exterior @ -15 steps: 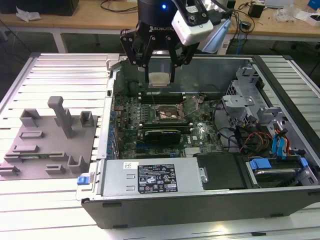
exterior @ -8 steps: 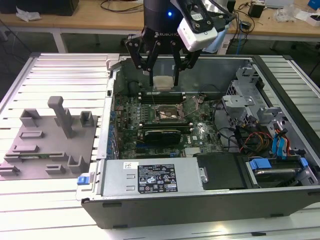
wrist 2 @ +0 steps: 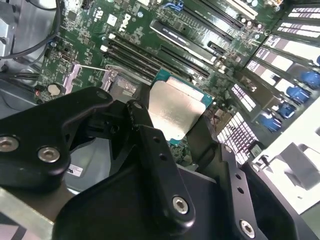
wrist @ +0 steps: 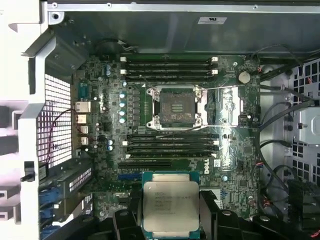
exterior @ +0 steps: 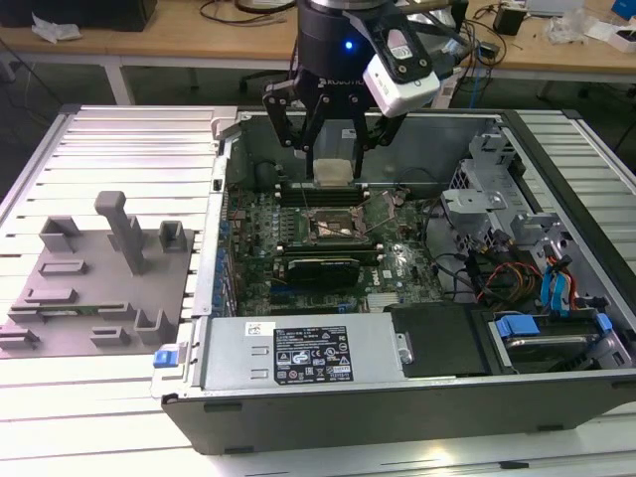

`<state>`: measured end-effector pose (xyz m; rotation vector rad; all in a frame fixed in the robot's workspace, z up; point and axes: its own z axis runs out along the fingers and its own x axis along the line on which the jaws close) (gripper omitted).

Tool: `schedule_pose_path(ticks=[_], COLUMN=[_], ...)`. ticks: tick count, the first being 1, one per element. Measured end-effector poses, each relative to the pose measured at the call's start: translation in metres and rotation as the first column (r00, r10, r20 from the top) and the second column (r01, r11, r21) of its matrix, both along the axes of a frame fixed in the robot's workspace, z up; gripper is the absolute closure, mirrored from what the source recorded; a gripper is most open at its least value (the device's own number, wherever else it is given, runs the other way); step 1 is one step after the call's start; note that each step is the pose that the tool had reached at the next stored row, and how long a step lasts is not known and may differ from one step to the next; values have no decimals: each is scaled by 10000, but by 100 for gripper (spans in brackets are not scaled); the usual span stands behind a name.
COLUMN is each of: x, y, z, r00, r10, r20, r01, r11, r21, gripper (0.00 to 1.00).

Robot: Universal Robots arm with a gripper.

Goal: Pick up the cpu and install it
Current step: 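Pick up the cpu and move it towards the insertion slot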

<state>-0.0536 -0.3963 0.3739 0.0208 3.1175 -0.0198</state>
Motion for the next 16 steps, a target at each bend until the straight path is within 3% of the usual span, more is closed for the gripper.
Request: schedule_pose_path(ticks=[16], x=[192], y=[20], z=[-222], r00=[10000], r10=[-1], r20=[1], r01=[1], r11=[10000], r21=[24], gripper=[45])
